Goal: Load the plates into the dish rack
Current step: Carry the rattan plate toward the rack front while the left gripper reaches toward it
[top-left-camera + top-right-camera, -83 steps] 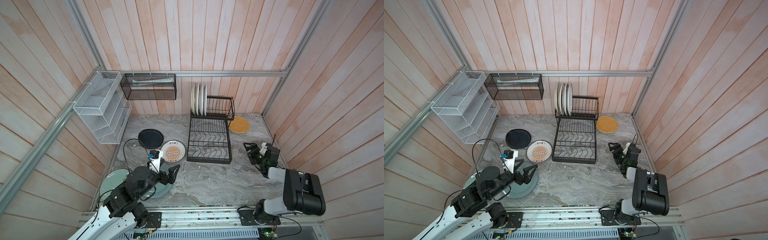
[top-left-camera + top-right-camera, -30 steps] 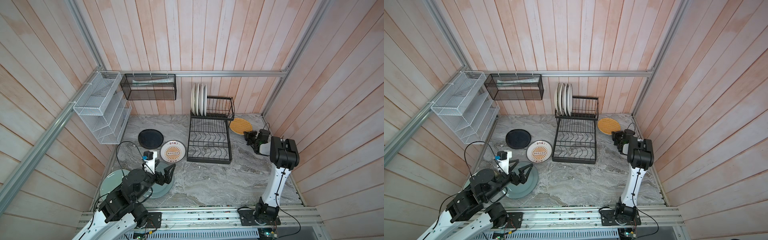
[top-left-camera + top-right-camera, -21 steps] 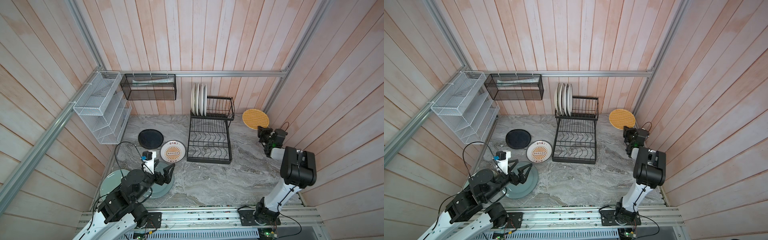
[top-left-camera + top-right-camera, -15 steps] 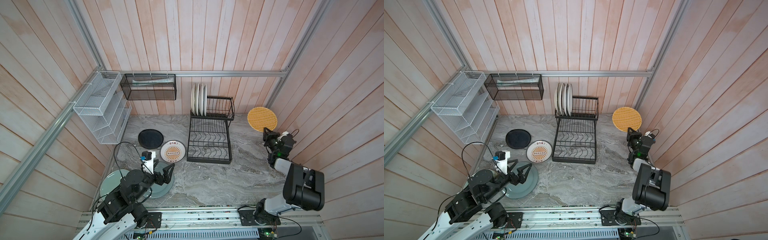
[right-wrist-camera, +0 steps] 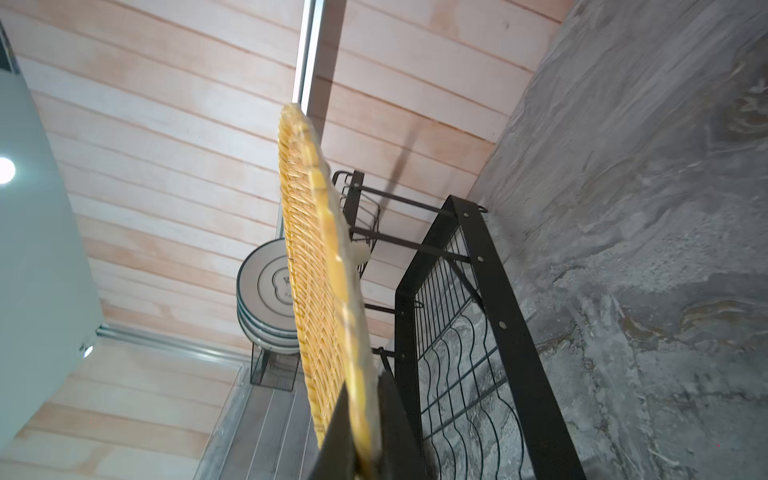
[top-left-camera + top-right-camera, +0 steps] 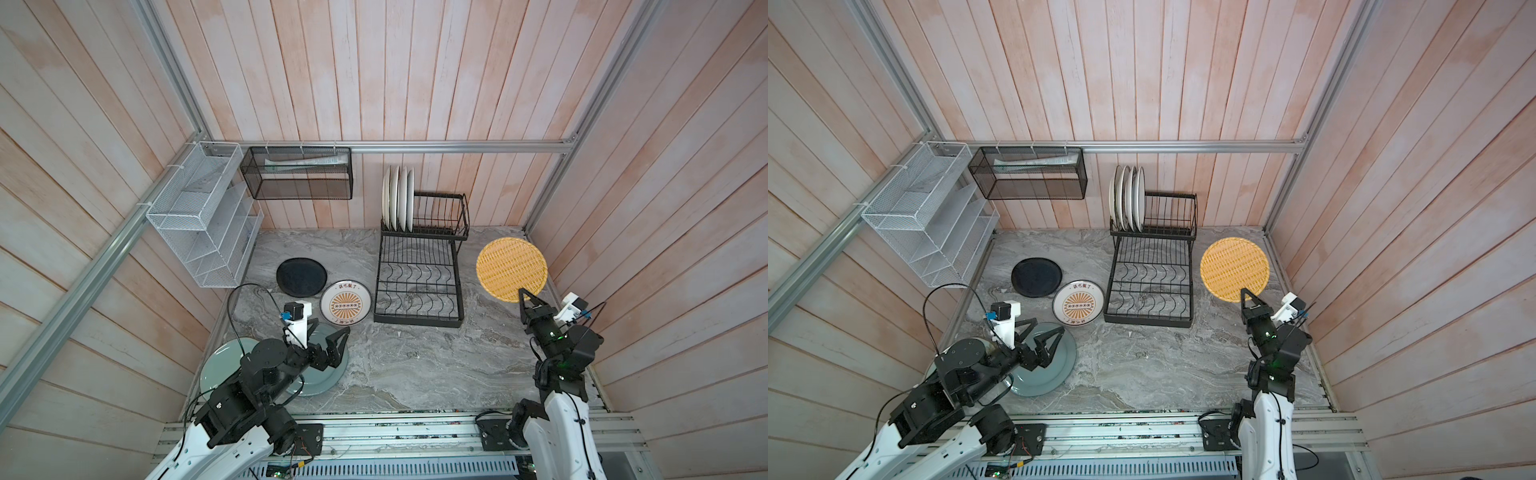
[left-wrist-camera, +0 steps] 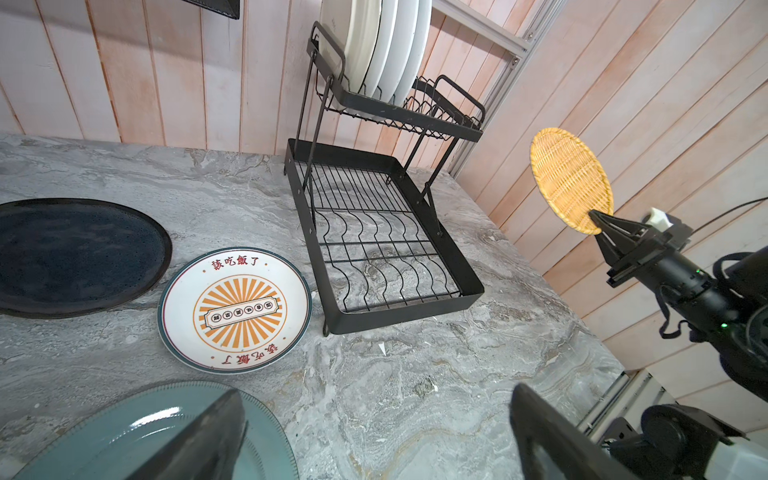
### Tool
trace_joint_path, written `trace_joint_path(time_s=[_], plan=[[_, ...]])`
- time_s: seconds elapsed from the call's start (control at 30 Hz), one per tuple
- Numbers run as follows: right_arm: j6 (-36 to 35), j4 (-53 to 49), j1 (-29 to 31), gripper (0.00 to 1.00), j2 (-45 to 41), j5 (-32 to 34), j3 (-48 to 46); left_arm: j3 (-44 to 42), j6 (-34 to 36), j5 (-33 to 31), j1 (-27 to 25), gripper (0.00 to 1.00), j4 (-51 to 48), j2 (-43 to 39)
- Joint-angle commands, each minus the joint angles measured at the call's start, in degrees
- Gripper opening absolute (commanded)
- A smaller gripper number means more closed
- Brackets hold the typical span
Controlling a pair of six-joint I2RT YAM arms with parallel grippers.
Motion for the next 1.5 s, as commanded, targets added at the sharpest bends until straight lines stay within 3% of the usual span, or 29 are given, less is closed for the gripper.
trace_joint_path(time_s=[0.0, 0.13, 0.33, 0.6, 0.7, 0.8, 1.0, 1.27, 1.47], plan=[[-5.1, -6.0, 6.4, 0.00, -0.2, -4.1, -1.7, -0.4, 0.3, 2.0, 0.5, 1.00, 0.6, 0.6], [-10.3, -8.2, 15.5, 0.00, 0.4, 0.6, -0.5, -0.6, -0.2, 3.3, 0.4, 1.00, 1.1, 1.9], [-10.9, 4.0, 24.5, 0.00, 9.0, 0.5, -1.6, -3.7, -5.9, 7.7, 0.5, 0.99, 6.9, 8.1], [-7.8, 16.9, 30.7, 0.00, 23.1, -2.3, 0.0, -14.4, -22.1, 14.4, 0.2, 0.88, 36.9, 20.7], [-5.5, 18.8, 31.9, 0.00, 24.8, -1.6, -0.1, -16.1, -26.9, 11.7, -1.8, 0.85, 47.7, 26.8], [-3.6, 19.4, 32.7, 0.00, 24.6, -0.3, -0.7, -13.0, -28.2, 6.2, -5.5, 0.84, 50.0, 34.2], [-1.7, 18.3, 33.4, 0.00, 22.4, 2.0, -1.7, -7.1, -31.7, 3.1, -9.5, 0.77, 56.4, 47.5], [-0.4, 16.6, 33.5, 0.00, 20.1, 2.3, -2.4, -4.0, -37.1, -3.1, -13.3, 0.64, 61.5, 55.5], [-0.1, 15.3, 33.7, 0.00, 18.4, 2.6, -2.5, -2.0, -38.8, -2.8, -13.6, 0.52, 67.3, 60.5]])
